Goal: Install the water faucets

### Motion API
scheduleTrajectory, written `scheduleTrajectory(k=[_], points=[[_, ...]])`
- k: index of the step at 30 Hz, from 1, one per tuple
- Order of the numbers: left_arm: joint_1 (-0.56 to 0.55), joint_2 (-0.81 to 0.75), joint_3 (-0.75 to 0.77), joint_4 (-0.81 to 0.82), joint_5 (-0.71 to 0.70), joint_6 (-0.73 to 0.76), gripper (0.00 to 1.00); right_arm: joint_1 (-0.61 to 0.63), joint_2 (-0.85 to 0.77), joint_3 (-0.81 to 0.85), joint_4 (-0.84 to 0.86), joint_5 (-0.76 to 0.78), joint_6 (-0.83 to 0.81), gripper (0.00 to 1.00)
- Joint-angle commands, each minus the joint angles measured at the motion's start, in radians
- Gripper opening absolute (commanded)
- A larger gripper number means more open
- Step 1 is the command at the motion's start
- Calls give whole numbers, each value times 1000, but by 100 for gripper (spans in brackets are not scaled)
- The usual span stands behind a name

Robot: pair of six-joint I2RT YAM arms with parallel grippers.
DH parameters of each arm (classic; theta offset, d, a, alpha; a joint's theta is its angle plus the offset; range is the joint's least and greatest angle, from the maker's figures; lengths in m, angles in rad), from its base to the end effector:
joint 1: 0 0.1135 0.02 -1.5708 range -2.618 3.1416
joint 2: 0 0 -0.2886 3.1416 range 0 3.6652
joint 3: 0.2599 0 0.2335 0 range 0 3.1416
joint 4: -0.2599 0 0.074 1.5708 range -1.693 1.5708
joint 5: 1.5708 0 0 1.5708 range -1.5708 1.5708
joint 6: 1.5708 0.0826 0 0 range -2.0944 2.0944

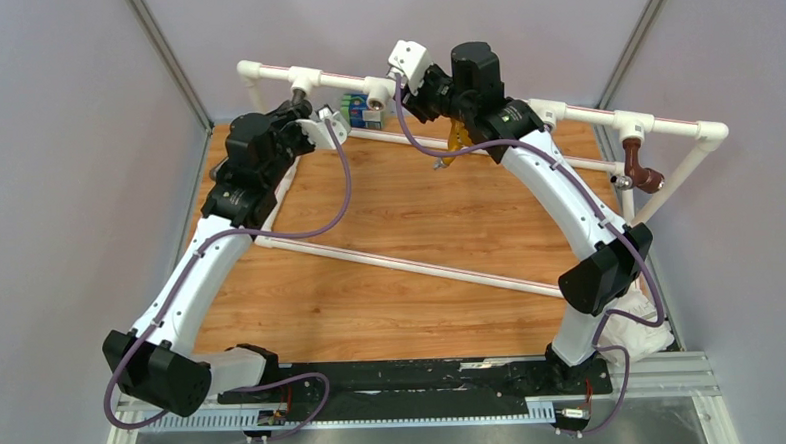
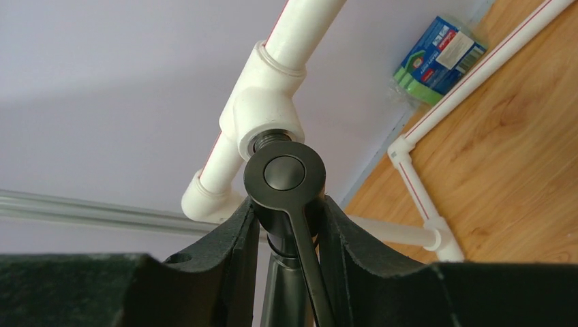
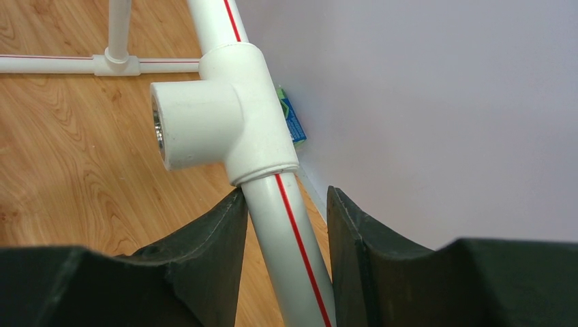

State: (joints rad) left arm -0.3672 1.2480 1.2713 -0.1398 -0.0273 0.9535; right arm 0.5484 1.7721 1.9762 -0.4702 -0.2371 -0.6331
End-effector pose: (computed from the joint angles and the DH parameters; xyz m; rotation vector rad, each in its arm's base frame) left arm 0.2884 -0.1085 0.4342 1.0315 1.3620 0.4616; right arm 0.3614 0.2435 0.4602 -1.1542 1.4229 0.1581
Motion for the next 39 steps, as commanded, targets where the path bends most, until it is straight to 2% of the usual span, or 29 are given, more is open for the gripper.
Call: scheduleTrajectory(k=[1,5,9,13,17,21,24,26,31,34,39], points=[[-58,34,2,-224,146,139,0,61,-23,-31,-113,-136,96,0],[-58,13,-4,-186,145,99,2,61,-20,-30,-113,-139,98,0],[-58,-12,-3,-132,197,5,16,61,-19,-31,-111,-137,98,0],[-58,-32,5,-90,236,-57,41,61,-19,-33,-111,-137,96,0],[-58,-51,19,-60,256,-100,57,61,-16,-34,-113,-137,96,0],[-58,-70,20,-38,265,-133,65,61,-17,-34,-111,-137,96,0],[-58,-81,20,-30,265,-151,65,61,-19,-36,-113,-137,95,0],[-58,-91,22,-17,270,-186,69,61,-19,-36,-111,-137,95,0],[-58,-139,45,35,280,-376,82,61,-17,-36,-111,-137,95,0],[-56,-163,88,40,267,-549,89,61,-16,-36,-111,-137,93,0],[-55,-193,187,-27,178,-804,94,61,-14,-39,-113,-136,93,0]])
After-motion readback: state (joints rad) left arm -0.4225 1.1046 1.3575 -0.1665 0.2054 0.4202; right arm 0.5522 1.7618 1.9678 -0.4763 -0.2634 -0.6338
